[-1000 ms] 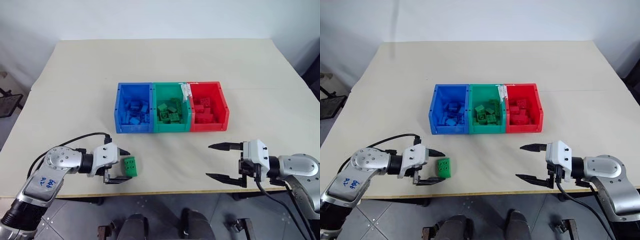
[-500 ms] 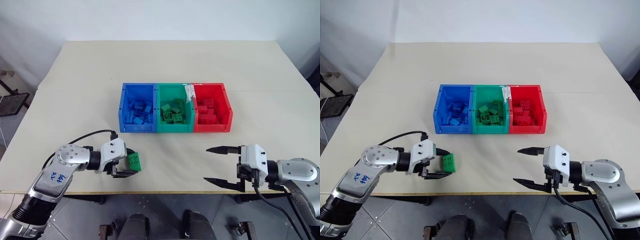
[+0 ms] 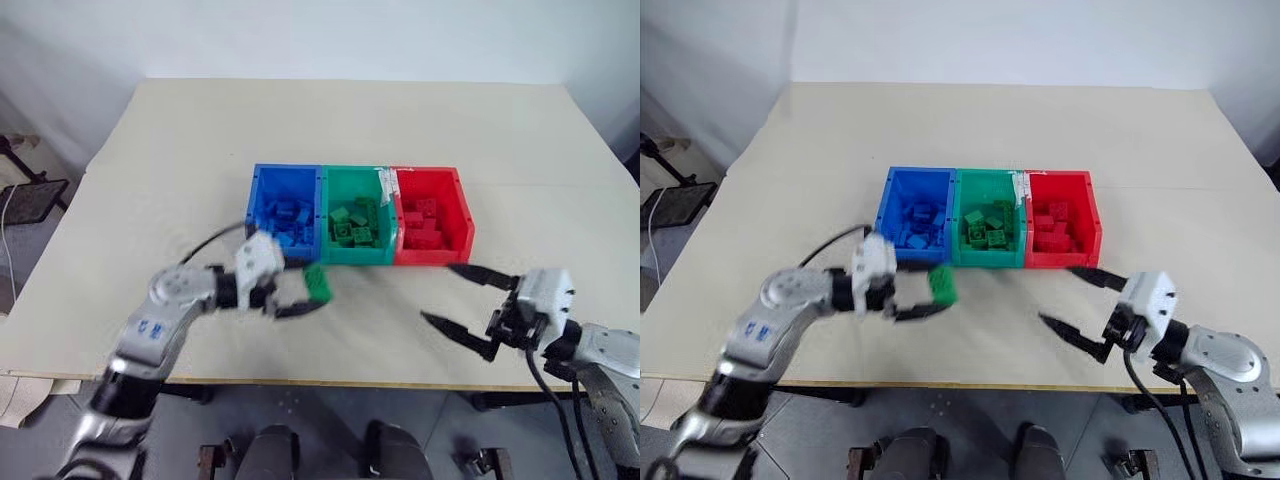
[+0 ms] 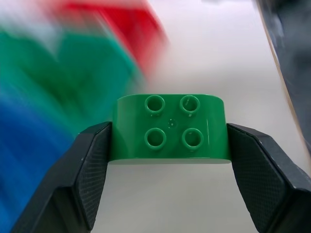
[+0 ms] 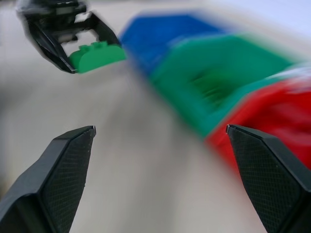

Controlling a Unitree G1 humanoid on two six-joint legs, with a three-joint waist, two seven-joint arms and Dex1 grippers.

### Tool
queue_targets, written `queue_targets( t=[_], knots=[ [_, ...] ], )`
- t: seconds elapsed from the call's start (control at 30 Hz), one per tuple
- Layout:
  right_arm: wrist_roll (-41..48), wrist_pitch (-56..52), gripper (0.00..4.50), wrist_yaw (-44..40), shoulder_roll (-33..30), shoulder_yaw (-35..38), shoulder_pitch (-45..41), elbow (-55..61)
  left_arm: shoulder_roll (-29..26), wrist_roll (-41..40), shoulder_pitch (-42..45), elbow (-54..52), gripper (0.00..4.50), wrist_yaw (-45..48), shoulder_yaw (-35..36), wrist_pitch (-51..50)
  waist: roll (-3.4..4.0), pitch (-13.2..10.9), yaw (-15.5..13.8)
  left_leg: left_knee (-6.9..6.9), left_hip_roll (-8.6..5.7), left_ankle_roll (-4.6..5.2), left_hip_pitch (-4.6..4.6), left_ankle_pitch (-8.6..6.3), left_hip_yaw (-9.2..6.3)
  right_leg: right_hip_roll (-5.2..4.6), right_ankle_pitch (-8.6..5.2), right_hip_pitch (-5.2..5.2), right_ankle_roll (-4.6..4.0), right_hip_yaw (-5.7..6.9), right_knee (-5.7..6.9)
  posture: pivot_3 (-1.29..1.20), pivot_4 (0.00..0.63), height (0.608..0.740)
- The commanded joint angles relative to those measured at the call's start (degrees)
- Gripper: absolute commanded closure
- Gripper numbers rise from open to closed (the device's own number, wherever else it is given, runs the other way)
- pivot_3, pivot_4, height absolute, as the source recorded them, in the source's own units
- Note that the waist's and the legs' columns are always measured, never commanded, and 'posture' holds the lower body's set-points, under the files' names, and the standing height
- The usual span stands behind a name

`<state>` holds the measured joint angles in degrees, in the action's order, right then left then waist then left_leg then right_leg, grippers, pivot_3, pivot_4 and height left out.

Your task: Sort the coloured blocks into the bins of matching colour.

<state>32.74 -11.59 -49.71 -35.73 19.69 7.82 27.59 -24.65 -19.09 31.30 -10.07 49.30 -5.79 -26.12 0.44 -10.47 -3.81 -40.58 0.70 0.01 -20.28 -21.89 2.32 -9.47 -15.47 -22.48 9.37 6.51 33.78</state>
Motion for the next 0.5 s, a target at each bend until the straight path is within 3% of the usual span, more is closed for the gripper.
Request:
queue_targets(
  t=[0.03, 0.27, 0.3, 0.4, 0.5],
  knots=[
    [0.8, -0.5, 0.0, 6.1, 1.9, 5.5, 3.2, 4.0, 4.0, 4.2, 6.8, 8.5, 1.15, -4.4, -2.4, 3.2, -0.01, 0.0, 0.3, 0.02, 0.0, 0.0, 0.0, 0.0, 0.01, 0.0, 0.0, -0.01, 0.0, 0.0, 0.0, 0.0, 0.15, 0.74],
    [1.7, -3.2, 0.0, 12.7, 3.0, 10.0, 6.9, 7.1, 11.4, 13.0, 21.0, 34.4, 1.15, -7.7, -5.8, 18.4, -0.03, 0.0, 1.0, 0.21, -0.03, 0.03, 0.01, 0.0, 0.11, 0.0, 0.0, -0.06, 0.0, 0.01, -0.09, 0.0, 0.15, 0.74],
    [1.8, -3.0, 0.0, 13.0, 3.1, 10.1, 7.2, 7.3, 12.0, 13.4, 22.3, 36.5, 0.8, -9.0, -5.1, 19.5, -0.03, 0.0, 1.1, 0.26, -0.02, 0.03, 0.01, 0.0, 0.12, 0.01, 0.0, -0.08, 0.0, 0.0, -0.12, 0.0, 0.15, 0.74],
    [1.8, -2.5, 0.0, 13.3, 3.2, 10.2, 8.1, 7.6, 12.1, 13.4, 23.0, 37.8, 0.06, -8.5, -4.2, 21.6, -0.03, 0.0, 1.2, 0.35, -0.02, 0.04, 0.02, 0.0, 0.17, 0.02, 0.0, -0.09, 0.0, 0.0, -0.17, 0.0, 0.15, 0.74],
    [2.2, -2.0, 0.0, 13.1, 3.1, 11.0, 8.7, 7.4, 10.5, 12.7, 20.7, 34.7, 0.06, -6.5, -3.7, 22.2, -0.03, 0.0, 1.2, 0.43, -0.02, 0.04, 0.03, 0.0, 0.16, 0.01, 0.0, -0.1, 0.01, 0.01, -0.18, 0.0, 0.15, 0.74]
  ],
)
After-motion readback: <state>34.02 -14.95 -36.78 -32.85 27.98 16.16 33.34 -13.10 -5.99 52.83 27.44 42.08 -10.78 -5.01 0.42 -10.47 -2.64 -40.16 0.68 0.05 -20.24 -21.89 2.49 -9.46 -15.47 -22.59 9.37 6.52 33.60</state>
